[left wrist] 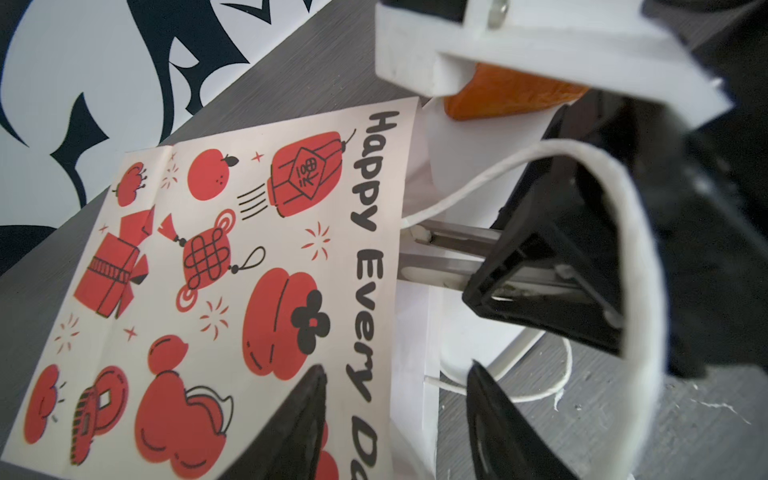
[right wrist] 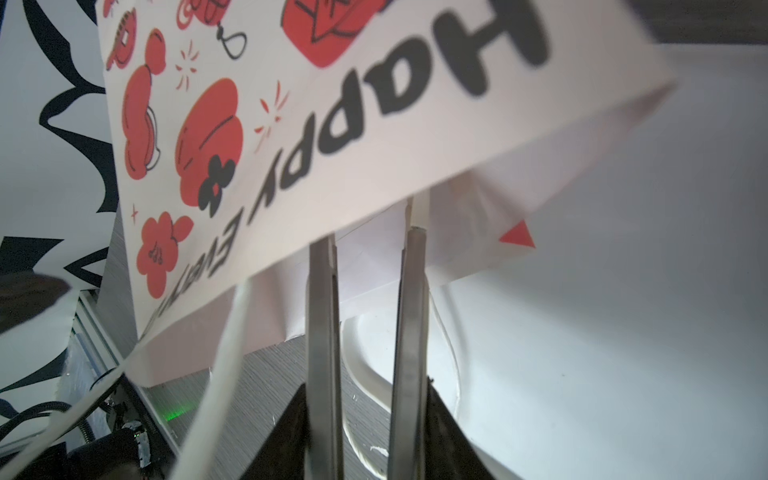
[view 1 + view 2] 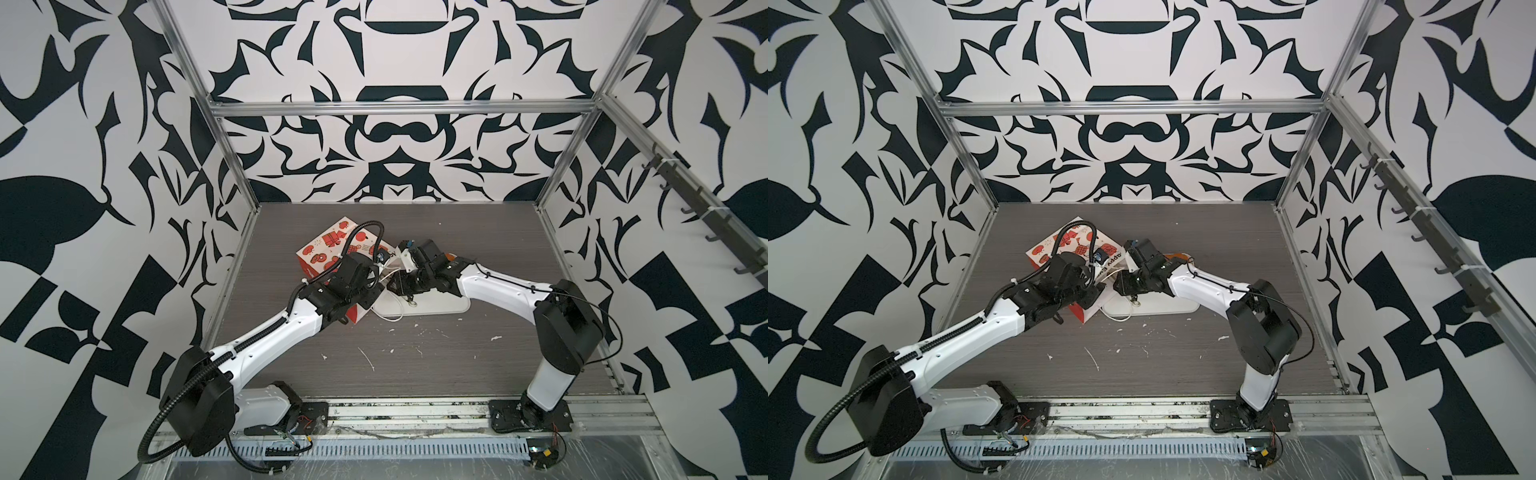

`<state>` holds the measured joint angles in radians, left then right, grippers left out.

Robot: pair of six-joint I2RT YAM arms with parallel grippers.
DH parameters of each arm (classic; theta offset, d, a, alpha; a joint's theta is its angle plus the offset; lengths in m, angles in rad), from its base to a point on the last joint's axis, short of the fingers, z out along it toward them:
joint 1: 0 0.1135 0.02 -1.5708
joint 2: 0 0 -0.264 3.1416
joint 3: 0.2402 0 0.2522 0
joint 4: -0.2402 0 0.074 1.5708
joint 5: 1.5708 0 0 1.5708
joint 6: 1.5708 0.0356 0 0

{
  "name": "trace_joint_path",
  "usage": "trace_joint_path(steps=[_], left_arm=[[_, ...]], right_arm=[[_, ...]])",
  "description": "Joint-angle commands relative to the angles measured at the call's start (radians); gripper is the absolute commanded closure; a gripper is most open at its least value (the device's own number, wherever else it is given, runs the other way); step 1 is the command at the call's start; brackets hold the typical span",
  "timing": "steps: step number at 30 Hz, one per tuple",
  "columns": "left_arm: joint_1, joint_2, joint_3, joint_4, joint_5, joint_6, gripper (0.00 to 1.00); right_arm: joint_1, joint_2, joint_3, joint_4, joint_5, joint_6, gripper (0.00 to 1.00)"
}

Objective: Take the fake bread out of the paper bag

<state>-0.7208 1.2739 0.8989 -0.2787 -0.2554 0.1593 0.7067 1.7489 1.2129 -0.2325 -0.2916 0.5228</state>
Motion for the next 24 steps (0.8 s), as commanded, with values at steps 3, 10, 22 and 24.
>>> trace_joint_path(steps=[3,10,22,24], left_arm=[[-0.029,0.063,0.02,0.032,-0.136,0.004,0.43],[-0.037,0.111,0.017,0.094,-0.206,0.014,0.49],[-0.037,0.126,0.024,0.129,-0.241,0.02,0.84],[-0.037,0.108,0.021,0.138,-0.232,0.018,0.9]], right_arm=[[-0.007,-0.044,-0.002,0.053,-0.004,-0.004,0.59],[-0.012,-0.047,-0.007,0.05,-0.011,-0.004,0.58],[-0.013,-0.035,-0.008,0.048,-0.04,0.003,0.59],[-0.013,-0.039,-0.015,0.06,-0.051,0.011,0.59]])
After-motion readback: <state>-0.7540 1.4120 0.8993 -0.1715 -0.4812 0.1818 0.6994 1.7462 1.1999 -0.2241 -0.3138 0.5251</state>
